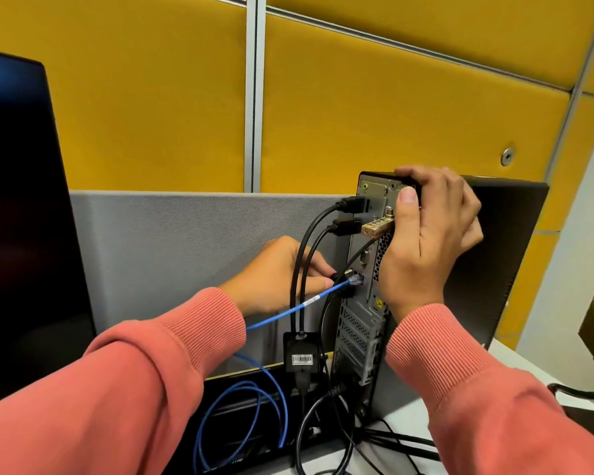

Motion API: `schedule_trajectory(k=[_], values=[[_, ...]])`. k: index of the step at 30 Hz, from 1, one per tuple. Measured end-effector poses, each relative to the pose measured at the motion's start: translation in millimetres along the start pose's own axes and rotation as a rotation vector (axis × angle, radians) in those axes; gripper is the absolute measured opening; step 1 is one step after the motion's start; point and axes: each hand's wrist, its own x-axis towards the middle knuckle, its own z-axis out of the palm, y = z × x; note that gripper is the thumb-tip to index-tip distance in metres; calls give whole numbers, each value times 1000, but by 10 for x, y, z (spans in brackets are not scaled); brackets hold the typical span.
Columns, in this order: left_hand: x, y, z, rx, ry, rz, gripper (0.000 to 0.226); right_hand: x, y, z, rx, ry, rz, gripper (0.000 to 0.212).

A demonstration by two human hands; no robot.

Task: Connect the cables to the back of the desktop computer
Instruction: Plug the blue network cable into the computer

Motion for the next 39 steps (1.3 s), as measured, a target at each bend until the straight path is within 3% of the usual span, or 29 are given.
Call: schedule_trajectory(k=[8,17,39], values=[[54,112,-47,0,-24,-24,8,-2,7,11,16,2,-2,25],[14,105,50,-354,16,-150,12,-3,17,21,3,-1,6,26],[3,146,45,-406,-3,-188,14,-11,2,33,-8,15,23,26]])
